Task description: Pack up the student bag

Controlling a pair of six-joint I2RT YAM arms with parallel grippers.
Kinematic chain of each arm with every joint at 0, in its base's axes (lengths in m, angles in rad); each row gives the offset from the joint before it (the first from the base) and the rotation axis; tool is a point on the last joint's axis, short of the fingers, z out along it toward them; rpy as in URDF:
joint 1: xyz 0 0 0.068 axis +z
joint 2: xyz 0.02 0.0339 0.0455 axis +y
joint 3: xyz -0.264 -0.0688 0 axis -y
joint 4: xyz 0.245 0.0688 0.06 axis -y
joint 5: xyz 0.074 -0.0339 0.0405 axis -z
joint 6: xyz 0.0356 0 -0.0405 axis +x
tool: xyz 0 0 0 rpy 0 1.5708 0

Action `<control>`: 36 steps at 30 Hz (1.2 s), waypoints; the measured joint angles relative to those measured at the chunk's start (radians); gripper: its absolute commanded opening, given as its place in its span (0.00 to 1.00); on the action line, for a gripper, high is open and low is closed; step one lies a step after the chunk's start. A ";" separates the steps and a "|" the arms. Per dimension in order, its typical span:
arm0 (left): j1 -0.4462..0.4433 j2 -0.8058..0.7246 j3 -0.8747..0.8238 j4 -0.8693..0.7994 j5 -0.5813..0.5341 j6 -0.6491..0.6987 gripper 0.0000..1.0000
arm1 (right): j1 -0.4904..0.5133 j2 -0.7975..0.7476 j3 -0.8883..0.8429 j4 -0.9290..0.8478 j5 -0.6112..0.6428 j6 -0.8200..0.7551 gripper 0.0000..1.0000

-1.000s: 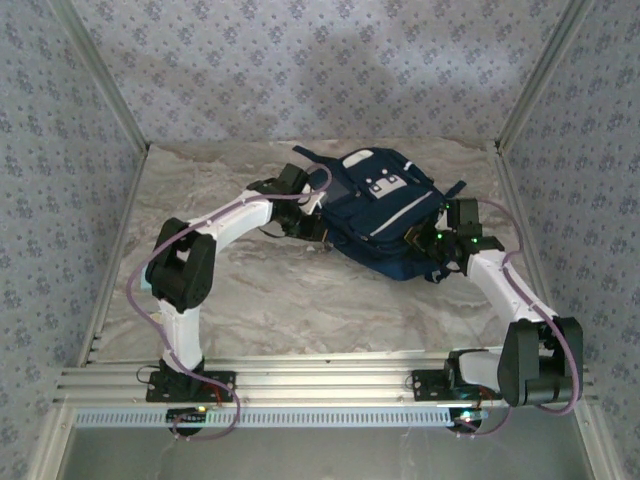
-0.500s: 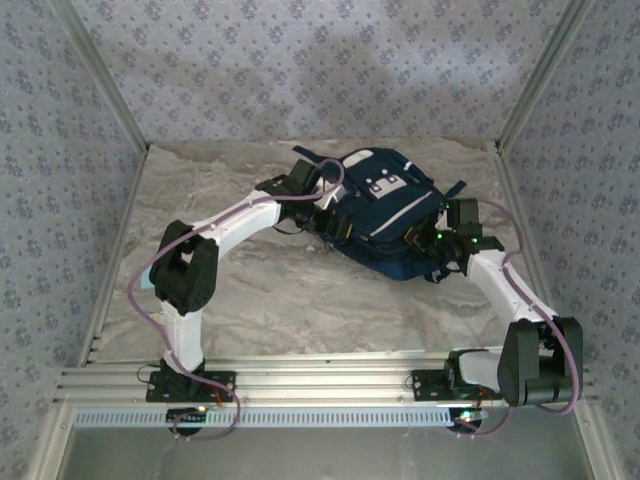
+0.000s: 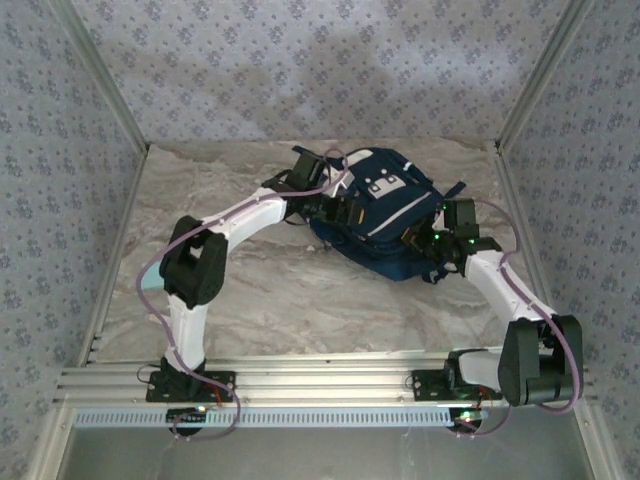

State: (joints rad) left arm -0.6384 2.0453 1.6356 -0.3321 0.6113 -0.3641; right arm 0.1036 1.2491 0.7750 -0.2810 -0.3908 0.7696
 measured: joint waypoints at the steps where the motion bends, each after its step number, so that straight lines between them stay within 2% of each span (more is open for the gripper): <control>1: -0.004 0.015 0.004 -0.001 0.007 0.000 0.54 | 0.000 0.000 0.000 0.000 0.000 0.000 0.00; 12: -0.044 0.037 0.004 -0.028 0.009 0.023 0.54 | 0.000 0.010 0.000 0.001 0.001 0.000 0.00; 21: -0.071 0.010 -0.009 -0.122 -0.067 0.103 0.54 | 0.006 0.011 0.000 0.000 -0.006 0.000 0.00; 31: -0.078 -0.017 -0.028 -0.159 -0.085 0.111 0.54 | 0.012 0.013 -0.005 0.000 -0.017 0.000 0.00; 32: -0.079 -0.024 -0.032 -0.163 -0.095 0.111 0.55 | 0.013 0.013 -0.006 0.000 -0.016 0.000 0.01; 36: -0.076 -0.066 -0.068 -0.196 -0.145 0.097 0.56 | 0.012 0.013 -0.006 0.008 -0.008 0.007 0.33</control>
State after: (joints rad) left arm -0.7147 1.9797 1.5677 -0.5282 0.4667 -0.2676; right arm 0.1158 1.2625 0.7685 -0.2729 -0.3985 0.7769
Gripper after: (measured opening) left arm 0.552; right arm 0.205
